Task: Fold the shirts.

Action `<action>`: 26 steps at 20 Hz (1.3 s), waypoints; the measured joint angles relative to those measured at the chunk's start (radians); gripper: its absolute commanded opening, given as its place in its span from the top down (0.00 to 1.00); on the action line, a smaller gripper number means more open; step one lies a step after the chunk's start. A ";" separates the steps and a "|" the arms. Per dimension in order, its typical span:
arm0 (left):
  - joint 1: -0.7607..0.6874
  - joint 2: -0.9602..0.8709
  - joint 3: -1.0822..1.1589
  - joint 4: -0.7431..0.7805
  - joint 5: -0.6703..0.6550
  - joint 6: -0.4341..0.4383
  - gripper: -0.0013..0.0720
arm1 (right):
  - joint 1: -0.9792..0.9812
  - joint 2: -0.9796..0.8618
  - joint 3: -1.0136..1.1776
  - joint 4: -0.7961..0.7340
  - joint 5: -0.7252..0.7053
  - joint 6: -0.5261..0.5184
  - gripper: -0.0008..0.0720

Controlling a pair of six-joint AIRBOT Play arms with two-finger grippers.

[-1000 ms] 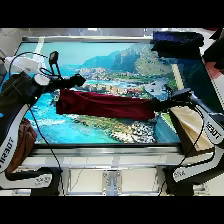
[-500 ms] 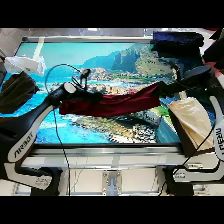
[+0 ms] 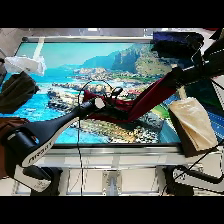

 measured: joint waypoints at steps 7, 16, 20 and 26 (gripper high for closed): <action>0.346 0.305 0.026 0.079 -0.026 0.000 0.96 | 0.241 -0.045 0.012 -0.015 0.206 0.041 0.97; 0.904 0.655 0.027 0.111 -0.261 0.000 0.96 | 0.727 -0.265 0.012 -0.025 0.885 0.047 0.20; 1.016 0.693 0.026 0.126 -0.323 0.000 0.96 | 0.721 -0.270 0.013 -0.069 0.918 0.048 0.24; 1.057 0.703 0.021 0.185 -0.367 0.000 0.96 | 0.476 -0.239 -0.006 -0.383 0.463 0.159 0.23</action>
